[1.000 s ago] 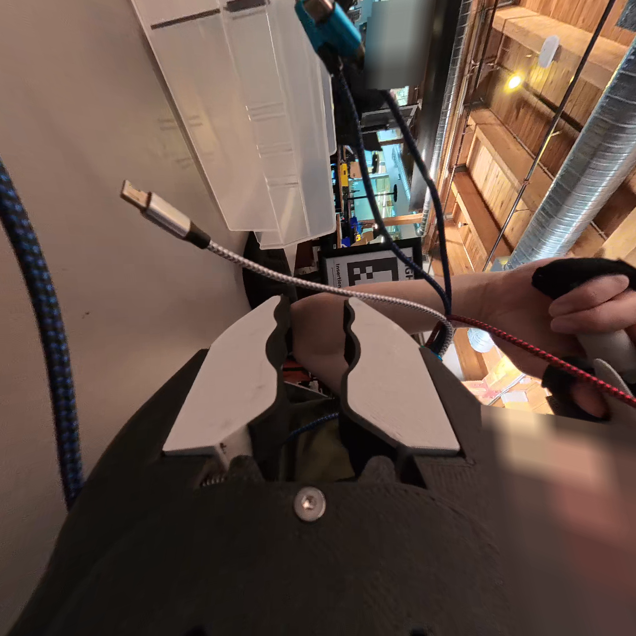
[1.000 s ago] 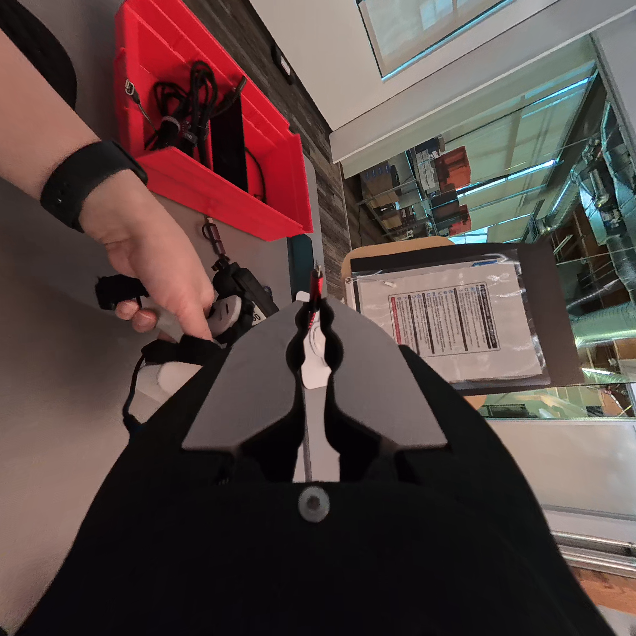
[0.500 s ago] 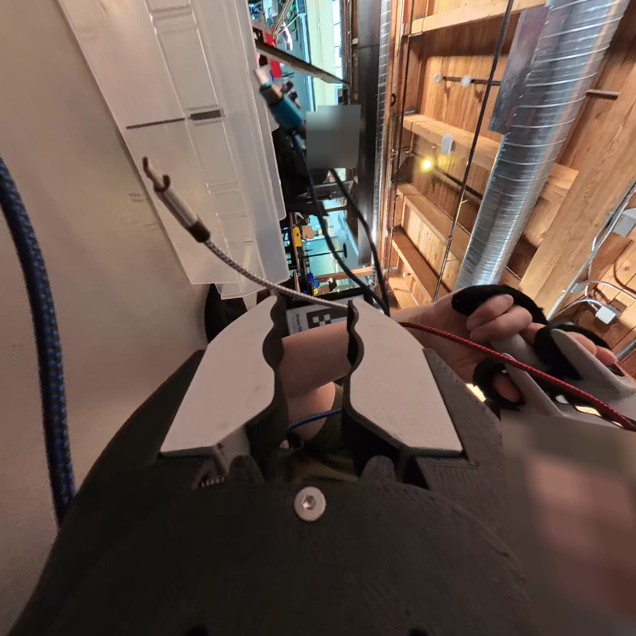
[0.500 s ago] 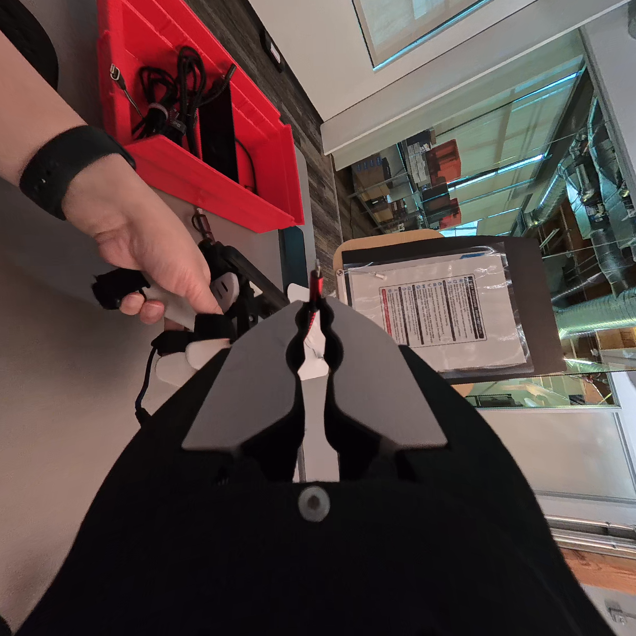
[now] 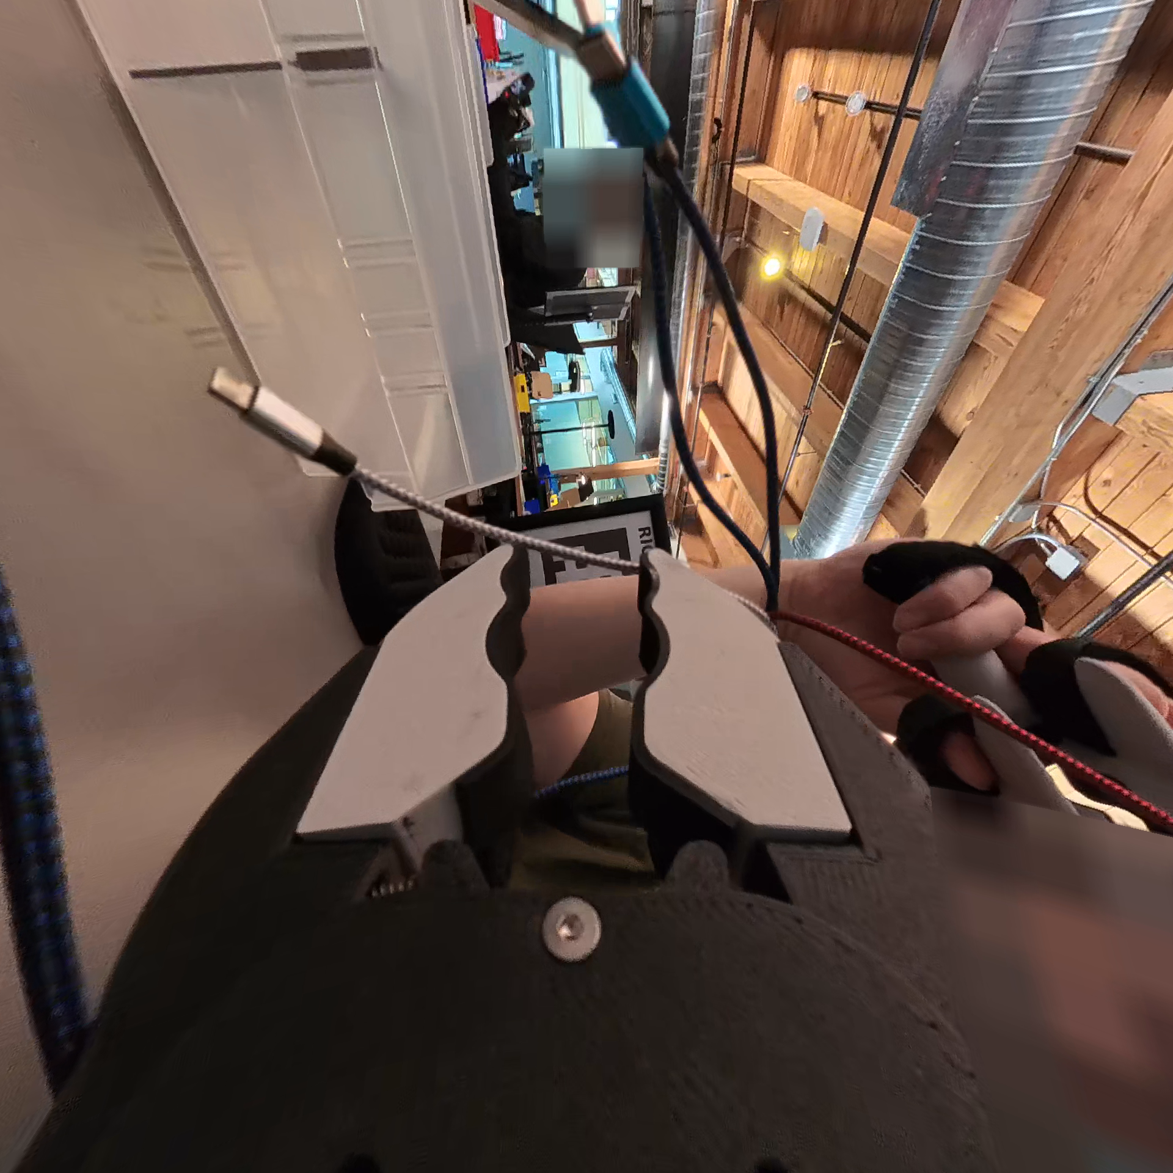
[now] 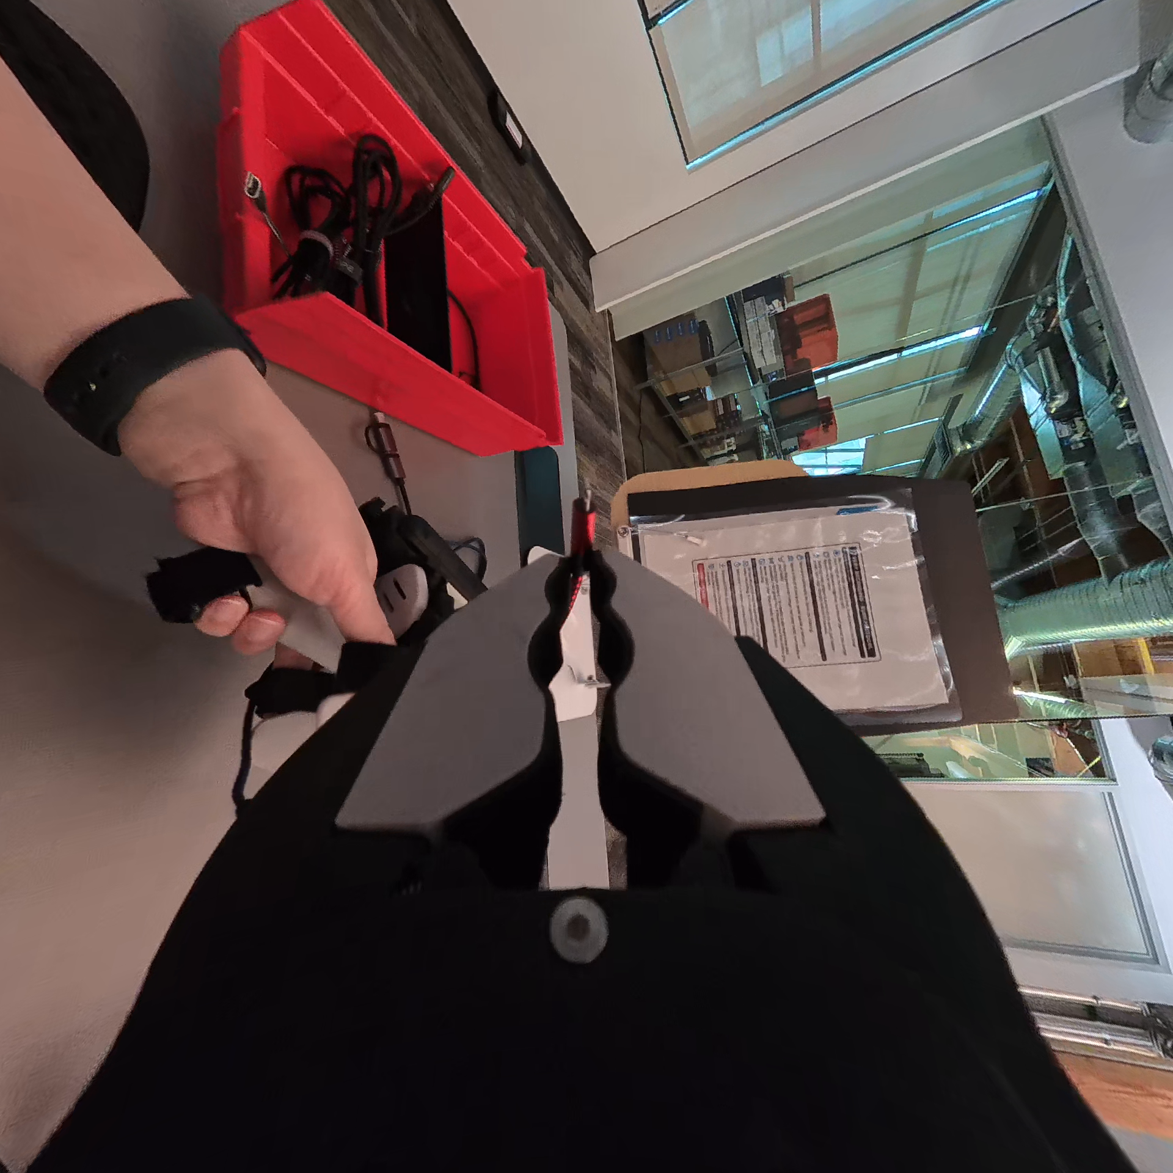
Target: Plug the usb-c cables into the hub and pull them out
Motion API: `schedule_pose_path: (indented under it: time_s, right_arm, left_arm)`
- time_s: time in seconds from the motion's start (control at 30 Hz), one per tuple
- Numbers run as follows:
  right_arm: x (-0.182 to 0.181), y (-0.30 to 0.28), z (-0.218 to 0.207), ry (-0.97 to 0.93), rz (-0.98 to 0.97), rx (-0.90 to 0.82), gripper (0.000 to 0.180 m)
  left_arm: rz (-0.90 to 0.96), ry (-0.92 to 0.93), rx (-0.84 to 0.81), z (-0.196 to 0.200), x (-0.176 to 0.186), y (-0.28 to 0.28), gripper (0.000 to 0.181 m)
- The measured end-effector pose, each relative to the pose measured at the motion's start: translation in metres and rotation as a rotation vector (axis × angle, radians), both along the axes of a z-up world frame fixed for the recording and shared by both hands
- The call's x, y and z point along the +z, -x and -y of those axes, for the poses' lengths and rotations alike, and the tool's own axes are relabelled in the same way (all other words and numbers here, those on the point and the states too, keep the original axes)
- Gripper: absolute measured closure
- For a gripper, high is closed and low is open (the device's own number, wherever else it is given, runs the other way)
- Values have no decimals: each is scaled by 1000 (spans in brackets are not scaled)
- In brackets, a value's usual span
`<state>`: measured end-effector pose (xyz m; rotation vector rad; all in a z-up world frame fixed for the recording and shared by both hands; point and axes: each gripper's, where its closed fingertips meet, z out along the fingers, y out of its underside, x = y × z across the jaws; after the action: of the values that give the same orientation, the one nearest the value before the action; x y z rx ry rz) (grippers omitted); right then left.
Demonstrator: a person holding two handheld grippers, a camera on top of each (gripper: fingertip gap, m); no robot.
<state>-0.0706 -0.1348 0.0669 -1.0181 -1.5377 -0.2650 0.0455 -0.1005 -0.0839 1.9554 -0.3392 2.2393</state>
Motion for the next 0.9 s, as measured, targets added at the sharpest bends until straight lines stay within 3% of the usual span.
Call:
schedule_pose_path:
  time_s: [0.13, 0.4, 0.57, 0.77, 0.9]
  right_arm:
    - [-2, 5, 6, -5, 13, 20, 174]
    - [-6, 7, 10, 7, 37, 40, 173]
    - [-20, -2, 3, 61, 96, -11, 173]
    - [-45, -47, -26, 282, 138, -201, 173]
    - [-51, -67, -47, 407, 57, -255, 173]
  left_arm:
    - [36, 44, 49, -9, 2, 3, 155]
    - [14, -66, -36, 5, 3, 0, 169]
    - [122, -99, 27, -10, 24, 9, 178]
    - [107, -367, 171, -36, 40, 26, 179]
    - [100, -548, 299, -54, 50, 38, 179]
